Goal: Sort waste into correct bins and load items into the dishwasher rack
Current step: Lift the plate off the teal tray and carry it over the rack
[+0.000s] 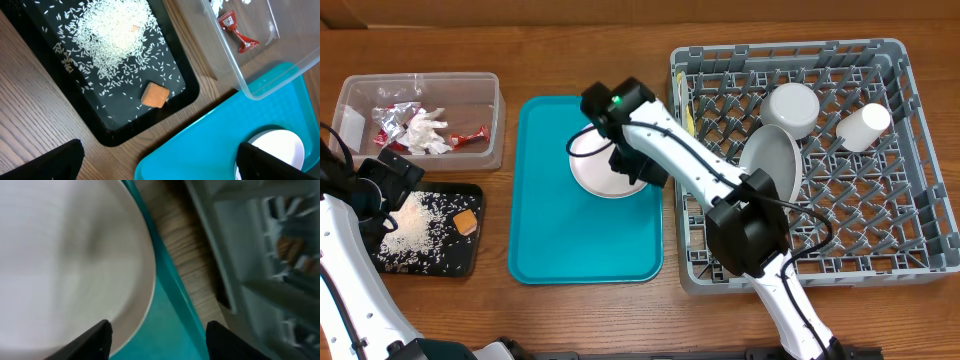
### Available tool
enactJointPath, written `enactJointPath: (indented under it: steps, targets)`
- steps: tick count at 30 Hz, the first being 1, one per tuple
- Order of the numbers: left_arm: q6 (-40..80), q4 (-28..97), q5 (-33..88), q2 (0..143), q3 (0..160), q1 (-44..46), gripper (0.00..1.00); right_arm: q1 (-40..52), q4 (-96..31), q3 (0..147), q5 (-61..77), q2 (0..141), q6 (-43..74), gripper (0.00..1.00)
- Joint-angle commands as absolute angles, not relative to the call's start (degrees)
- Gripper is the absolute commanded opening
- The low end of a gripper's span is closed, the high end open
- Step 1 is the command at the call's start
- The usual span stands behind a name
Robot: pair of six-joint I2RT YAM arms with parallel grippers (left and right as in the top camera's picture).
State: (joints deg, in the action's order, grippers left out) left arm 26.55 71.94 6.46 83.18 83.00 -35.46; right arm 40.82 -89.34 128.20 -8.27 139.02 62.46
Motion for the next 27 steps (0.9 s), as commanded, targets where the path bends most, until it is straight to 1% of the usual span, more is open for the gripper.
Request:
enactJointPath:
  steps: [1, 5, 10, 13, 14, 16, 19, 24, 26, 27]
  targets:
    - [25.3, 71.7, 6.7, 83.4, 82.8, -35.6, 1.0, 41.5, -85.4, 123.5, -4.1, 137.9, 66.5, 0.64]
    - [25.3, 71.7, 6.7, 83.4, 82.8, -35.6, 1.0, 41.5, -80.3, 119.5, -1.7, 137.9, 66.5, 0.62]
    - [25.3, 71.7, 6.7, 83.4, 82.8, -35.6, 1.0, 41.6, -79.0, 119.2, -0.9, 137.9, 66.5, 0.62]
    - [25.3, 71.7, 6.7, 83.4, 82.8, -35.6, 1.0, 41.6, -78.9, 119.2, -0.9, 137.9, 66.5, 0.47]
    - [25.3, 71.7, 6.7, 83.4, 82.7, -35.6, 1.0, 41.6, -78.7, 119.2, -0.8, 137.9, 66.5, 0.4]
    - [25.3, 71.7, 6.7, 83.4, 82.7, -35.6, 1.0, 41.7, -78.4, 119.2, -0.7, 137.9, 66.5, 0.32]
    - [25.3, 71.7, 6.7, 83.4, 82.7, -35.6, 1.0, 41.7, -78.2, 119.0, -0.7, 137.9, 66.5, 0.3]
    - [25.3, 71.7, 6.7, 83.4, 82.8, -35.6, 1.0, 41.7, -76.4, 116.4, 0.2, 138.0, 66.5, 0.31]
    - [25.3, 71.7, 6.7, 83.4, 82.8, -35.6, 1.0, 41.7, -75.6, 115.2, 0.3, 138.0, 66.5, 0.22]
    - [25.3, 71.7, 6.7, 83.4, 82.8, -35.6, 1.0, 41.7, -75.5, 115.0, 0.1, 138.0, 66.5, 0.16]
